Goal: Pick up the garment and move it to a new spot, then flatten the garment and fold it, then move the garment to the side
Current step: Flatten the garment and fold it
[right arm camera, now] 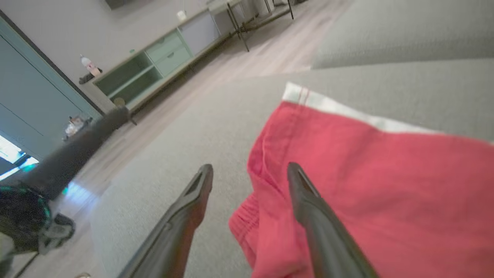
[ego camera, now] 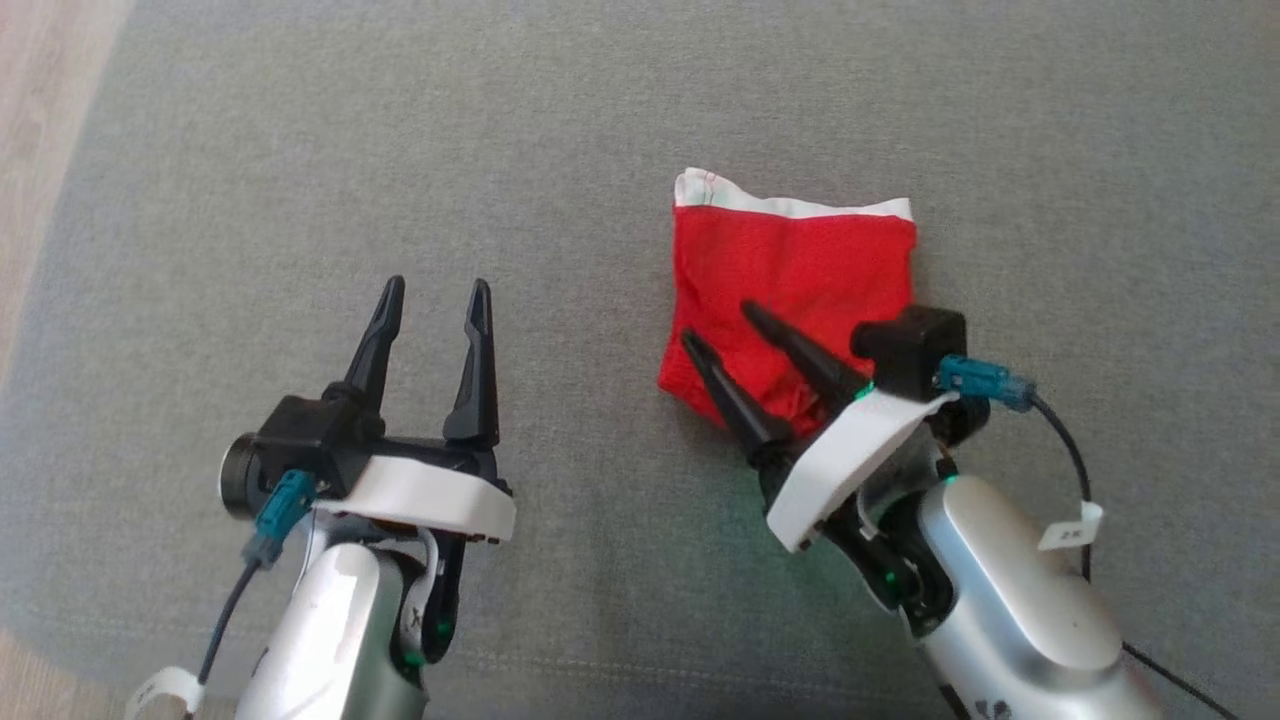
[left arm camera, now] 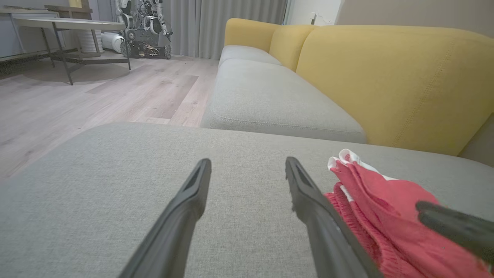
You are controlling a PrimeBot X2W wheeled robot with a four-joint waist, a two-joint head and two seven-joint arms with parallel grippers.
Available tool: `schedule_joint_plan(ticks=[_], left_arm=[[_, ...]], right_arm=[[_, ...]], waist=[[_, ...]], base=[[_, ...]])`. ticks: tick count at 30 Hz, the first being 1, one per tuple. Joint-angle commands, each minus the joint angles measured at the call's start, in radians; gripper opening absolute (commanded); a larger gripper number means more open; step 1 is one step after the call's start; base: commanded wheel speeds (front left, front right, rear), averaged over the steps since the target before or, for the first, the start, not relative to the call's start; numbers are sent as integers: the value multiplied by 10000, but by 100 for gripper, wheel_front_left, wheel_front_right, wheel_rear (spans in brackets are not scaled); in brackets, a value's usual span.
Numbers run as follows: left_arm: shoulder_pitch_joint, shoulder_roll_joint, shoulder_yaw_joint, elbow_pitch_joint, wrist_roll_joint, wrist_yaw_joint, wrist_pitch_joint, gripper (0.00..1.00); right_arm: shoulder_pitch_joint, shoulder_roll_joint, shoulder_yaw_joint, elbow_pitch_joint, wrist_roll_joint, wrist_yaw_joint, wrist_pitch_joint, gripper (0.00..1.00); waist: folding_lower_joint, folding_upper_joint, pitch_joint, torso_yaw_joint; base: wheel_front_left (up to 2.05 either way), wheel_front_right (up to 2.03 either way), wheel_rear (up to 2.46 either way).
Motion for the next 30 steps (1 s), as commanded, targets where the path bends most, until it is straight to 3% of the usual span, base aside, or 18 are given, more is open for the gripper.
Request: schedule_joint_plan(ticks=[1, 7, 20, 30], left_arm=[[-89, 72, 401, -354, 17, 43, -61, 100], [-38, 117, 575, -361, 174, 21, -61, 100], [243, 608, 867, -454, 457, 47, -61, 100], [727, 873, 1031, -737, 373, 248, 133, 100]], right_arm=[[-293, 188, 207, -644, 39, -9, -327, 100], [26, -233, -452, -1849, -72, -9, -1378, 100], [1958, -822, -3966, -2917, -1238, -9, -2248, 100], [3078, -809, -4575, -3360, -1618, -9, -2036, 100]], waist=[[0, 0, -48, -115], [0, 0, -206, -530], [0, 0, -573, -1474], [0, 0, -804, -1653]], base=[[0, 0, 0], [0, 0, 0], [0, 0, 0], [0, 0, 0]])
